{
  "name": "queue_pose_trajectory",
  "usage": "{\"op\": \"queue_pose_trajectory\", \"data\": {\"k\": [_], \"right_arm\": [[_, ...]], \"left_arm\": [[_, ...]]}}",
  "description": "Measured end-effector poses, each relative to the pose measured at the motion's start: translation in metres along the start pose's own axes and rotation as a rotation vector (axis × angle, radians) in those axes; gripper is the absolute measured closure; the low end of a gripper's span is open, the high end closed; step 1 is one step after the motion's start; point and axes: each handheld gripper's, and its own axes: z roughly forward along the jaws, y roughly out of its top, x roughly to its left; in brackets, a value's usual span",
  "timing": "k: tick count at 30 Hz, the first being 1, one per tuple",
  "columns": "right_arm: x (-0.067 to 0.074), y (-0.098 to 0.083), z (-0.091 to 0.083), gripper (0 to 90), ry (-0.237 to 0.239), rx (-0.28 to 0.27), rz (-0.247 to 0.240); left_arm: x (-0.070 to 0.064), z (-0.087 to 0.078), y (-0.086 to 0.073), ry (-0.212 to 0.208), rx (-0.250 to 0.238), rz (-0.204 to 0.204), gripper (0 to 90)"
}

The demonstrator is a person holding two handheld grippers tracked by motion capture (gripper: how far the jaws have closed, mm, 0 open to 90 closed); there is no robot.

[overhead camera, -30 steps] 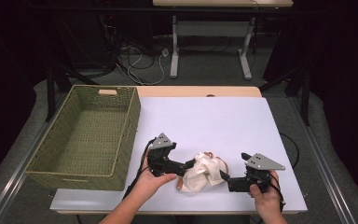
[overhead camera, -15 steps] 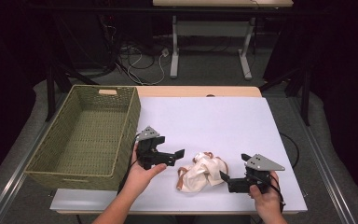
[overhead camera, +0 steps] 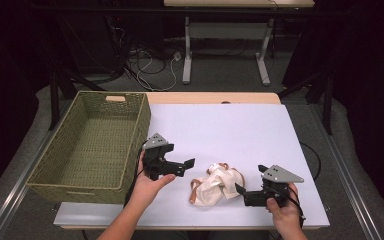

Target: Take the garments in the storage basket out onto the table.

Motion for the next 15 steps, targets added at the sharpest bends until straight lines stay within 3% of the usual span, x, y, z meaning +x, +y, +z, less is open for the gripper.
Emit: {"op": "queue_pose_trajectory", "data": {"k": [15], "right_arm": [[0.001,0.0074,-0.0038,0.0,0.019,0.013,0.012]], "left_arm": [[-0.0018,-0.0031,0.0023,-0.007,-0.008,-0.021,0.7]]}}
